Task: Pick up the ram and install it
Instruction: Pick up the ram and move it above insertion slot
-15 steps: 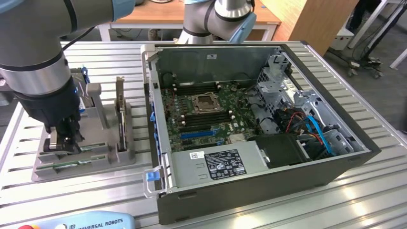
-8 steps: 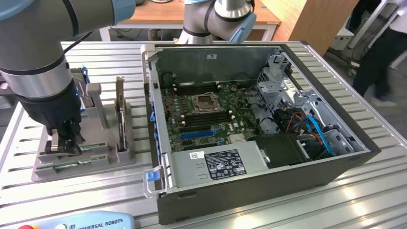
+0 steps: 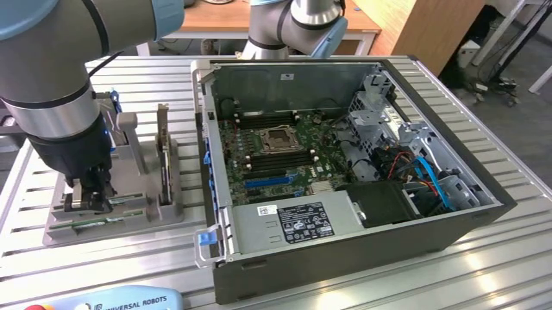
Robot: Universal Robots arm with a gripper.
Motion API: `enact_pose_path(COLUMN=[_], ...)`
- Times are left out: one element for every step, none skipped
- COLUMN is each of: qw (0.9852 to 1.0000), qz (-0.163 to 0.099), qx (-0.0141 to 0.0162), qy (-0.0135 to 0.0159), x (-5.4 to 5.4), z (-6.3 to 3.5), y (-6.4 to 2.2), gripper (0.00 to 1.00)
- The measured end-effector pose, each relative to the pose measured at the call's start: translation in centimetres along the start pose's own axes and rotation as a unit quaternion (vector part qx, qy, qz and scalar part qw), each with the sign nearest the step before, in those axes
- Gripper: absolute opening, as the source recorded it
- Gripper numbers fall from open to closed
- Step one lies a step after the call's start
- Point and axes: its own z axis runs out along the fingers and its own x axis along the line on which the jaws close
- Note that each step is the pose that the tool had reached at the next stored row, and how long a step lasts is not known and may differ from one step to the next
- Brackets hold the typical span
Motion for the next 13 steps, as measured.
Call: enact_pose_path(qw=[1.0, 1.0, 1.0, 1.0, 1.0, 1.0, 1.0, 1.0, 1.0, 1.0, 1.0, 1.0, 1.0], qz=[0.0, 0.0, 0.0, 0.0, 0.0, 0.0, 0.0, 0.0, 0.0, 0.0, 0.0, 0.0, 0.0], qx=[0.0, -0.0001, -0.0001, -0.0001, -0.0001, 0.0, 0.0001, 0.0, -0.0001, 0.0, 0.0, 0.0, 0.0], qy=[0.0, 0.0001, 0.0001, 0.0001, 0.0001, 0.0, -0.0001, 0.0, 0.0001, 0.0, 0.0, 0.0, 0.0], x=[0.0, 0.0, 0.0, 0.0, 0.0, 0.02, 0.07, 0.15, 0.21, 0.24, 0.23, 0.23, 0.23], z=[0.08, 0.09, 0.09, 0.09, 0.1, 0.11, 0.12, 0.11, 0.1, 0.11, 0.11, 0.11, 0.14], y=[0.0, 0.0, 0.0, 0.0, 0.0, 0.0, 0.0, -0.01, -0.01, -0.01, -0.01, -0.01, -0.01], gripper=[0.36, 0.36, 0.36, 0.36, 0.36, 0.36, 0.36, 0.36, 0.36, 0.36, 0.36, 0.36, 0.36])
